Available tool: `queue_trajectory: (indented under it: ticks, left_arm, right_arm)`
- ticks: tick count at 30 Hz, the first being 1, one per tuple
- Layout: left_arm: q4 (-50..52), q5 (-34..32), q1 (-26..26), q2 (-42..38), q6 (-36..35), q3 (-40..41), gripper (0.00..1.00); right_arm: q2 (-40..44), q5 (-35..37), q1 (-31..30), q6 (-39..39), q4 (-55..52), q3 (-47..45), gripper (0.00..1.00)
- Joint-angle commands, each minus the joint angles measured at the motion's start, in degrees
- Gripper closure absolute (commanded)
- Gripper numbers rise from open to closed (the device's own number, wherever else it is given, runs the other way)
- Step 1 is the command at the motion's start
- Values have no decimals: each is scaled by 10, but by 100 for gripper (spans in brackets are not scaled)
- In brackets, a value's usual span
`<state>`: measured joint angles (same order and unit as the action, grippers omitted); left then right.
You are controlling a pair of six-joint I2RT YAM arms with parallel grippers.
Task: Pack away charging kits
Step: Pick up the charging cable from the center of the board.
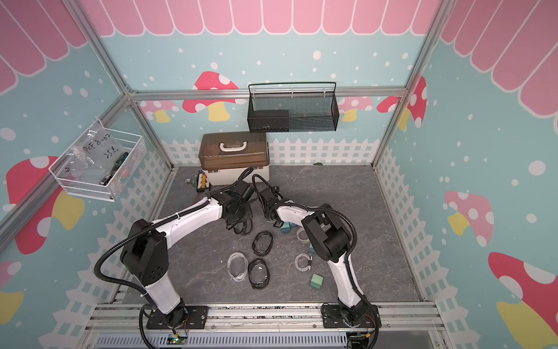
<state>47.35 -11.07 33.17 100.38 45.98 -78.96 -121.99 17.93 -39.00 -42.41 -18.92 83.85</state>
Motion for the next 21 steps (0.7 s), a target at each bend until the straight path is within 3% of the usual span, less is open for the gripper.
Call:
queue_trajectory:
  ticks: [1, 4, 10, 15, 17, 21]
  left_arm:
    - [26, -1, -1, -45, 30, 15, 100]
    - [24, -1, -2, -72, 24, 23, 100]
    - [-16, -40, -4, -76, -30, 33, 100]
    - [-131, 31, -11, -78, -103, 84, 100]
    - [-149, 12, -14, -79, -104, 99, 100]
    - [-215, 82, -37, -78, -112, 127, 100]
  right_arm:
    - [23, 4, 1, -14, -10, -38, 63]
    - [38, -4, 0, -7, 1, -52, 59]
    - [28, -35, 1, -12, -2, -52, 64]
    - [15, -45, 0, -14, 2, -50, 77]
    - [20, -52, 0, -16, 14, -58, 84]
    - [38, -59, 1, -5, 30, -68, 96]
